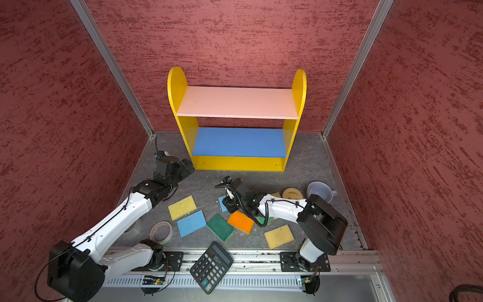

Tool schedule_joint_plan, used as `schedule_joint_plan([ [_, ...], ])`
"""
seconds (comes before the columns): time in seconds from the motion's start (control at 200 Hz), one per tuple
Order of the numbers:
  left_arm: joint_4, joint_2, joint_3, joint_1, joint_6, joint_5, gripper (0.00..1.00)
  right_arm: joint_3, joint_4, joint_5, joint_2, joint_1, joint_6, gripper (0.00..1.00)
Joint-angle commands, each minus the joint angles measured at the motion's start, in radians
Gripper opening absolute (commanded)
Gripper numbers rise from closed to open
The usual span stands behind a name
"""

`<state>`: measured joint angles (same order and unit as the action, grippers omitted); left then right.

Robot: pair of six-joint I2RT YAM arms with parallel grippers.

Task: Place and organize the cleaning sponges onto the shelf
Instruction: 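Lower the right gripper onto the green scouring sponge and grasp it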

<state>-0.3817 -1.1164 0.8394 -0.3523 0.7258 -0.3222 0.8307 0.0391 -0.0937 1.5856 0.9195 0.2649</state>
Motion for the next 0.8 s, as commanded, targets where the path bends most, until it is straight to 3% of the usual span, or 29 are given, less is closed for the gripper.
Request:
schedule_joint_plan([
  [0.0,0.037,0.008,-0.012,0.016,0.000,0.029,0.99,0.044,0.055,-0.082,-0.025,0.022,-0.023,0.46],
  [0.24,0.052,-0.016,-0.019,0.042,0.012,0.069,0.99,0.057,0.131,-0.130,0.030,0.088,-0.031,0.45],
  [0.551,0.062,-0.017,-0.047,0.063,0.036,0.089,0.99,0.076,0.105,-0.162,0.127,0.135,-0.022,0.44],
  [0.686,0.074,-0.011,-0.057,0.070,0.023,0.098,0.99,0.085,0.079,-0.133,0.167,0.135,-0.024,0.40],
  [0.797,0.074,-0.005,-0.070,0.078,0.031,0.108,0.99,0.050,-0.022,-0.119,0.179,0.135,-0.009,0.30],
])
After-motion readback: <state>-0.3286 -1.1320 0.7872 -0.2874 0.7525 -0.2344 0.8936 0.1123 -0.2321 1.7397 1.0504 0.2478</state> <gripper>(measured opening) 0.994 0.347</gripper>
